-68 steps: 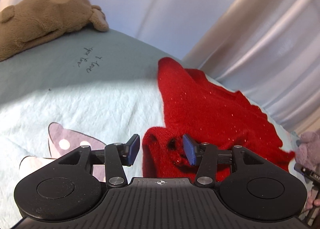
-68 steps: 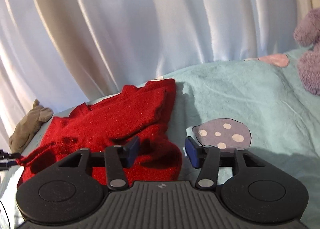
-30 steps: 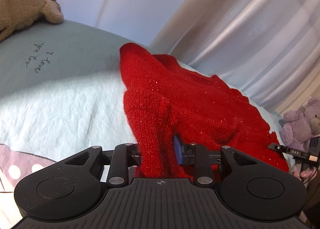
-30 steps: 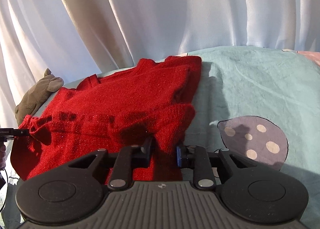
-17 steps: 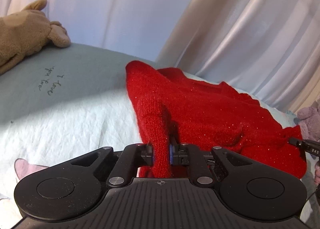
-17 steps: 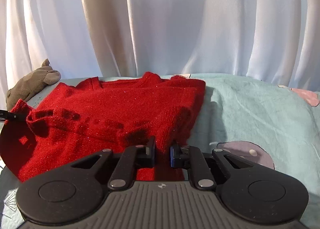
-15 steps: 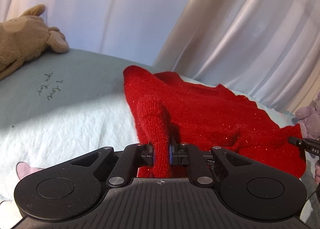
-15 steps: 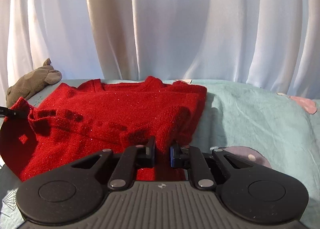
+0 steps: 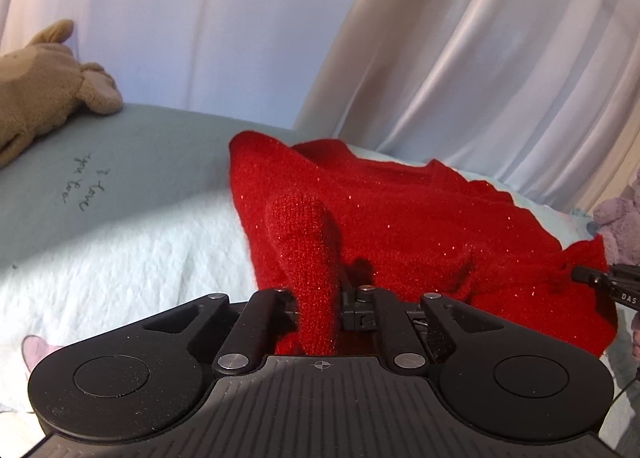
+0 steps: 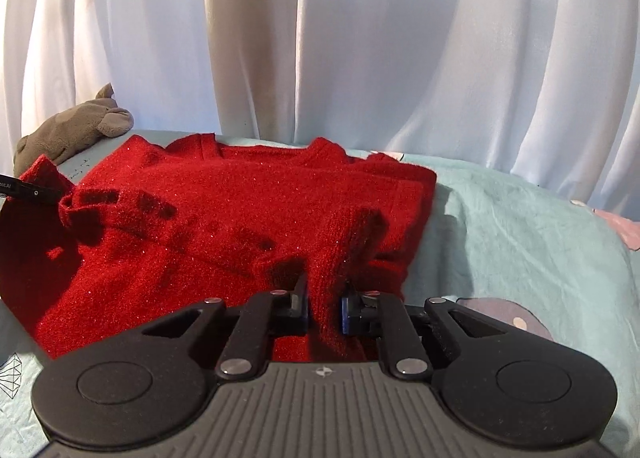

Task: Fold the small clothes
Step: 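Lift the hem with both grippers and fold it over toward the collar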

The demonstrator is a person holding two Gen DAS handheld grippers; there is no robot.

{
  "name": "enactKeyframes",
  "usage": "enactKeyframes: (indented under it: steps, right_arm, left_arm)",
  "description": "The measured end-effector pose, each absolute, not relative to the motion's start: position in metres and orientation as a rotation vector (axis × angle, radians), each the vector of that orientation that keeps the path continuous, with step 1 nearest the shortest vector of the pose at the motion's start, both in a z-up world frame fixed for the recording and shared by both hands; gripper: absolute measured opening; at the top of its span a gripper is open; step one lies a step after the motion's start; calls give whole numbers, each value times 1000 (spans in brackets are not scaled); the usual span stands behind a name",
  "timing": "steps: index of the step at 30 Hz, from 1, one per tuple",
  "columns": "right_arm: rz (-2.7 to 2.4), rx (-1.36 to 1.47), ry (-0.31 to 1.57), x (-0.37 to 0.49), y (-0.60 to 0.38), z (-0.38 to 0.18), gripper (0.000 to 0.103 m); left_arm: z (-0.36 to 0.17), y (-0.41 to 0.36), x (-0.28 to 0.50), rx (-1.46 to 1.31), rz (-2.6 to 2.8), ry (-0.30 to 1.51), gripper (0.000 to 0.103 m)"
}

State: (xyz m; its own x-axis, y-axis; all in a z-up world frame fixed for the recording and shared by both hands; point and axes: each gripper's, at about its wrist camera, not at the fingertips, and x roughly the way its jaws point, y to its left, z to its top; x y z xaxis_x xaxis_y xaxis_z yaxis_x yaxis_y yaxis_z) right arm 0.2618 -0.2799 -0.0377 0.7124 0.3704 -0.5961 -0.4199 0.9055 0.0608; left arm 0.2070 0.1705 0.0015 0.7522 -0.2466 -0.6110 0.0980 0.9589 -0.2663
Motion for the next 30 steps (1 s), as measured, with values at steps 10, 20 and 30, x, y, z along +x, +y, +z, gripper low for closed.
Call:
enactKeyframes:
  steps: [10,20,30]
  right_arm:
    - [391,-128,446,265,-282,15,11]
    - [308,-123,535,362,-257,-8,12]
    - [324,-21,691,392,-259,-47,20]
  left_arm:
    - [76,171,213,-190,-157,482,11]
    - [20,172,313,-195,1,717,12]
    - [-9,172,322,-150,7,794,17]
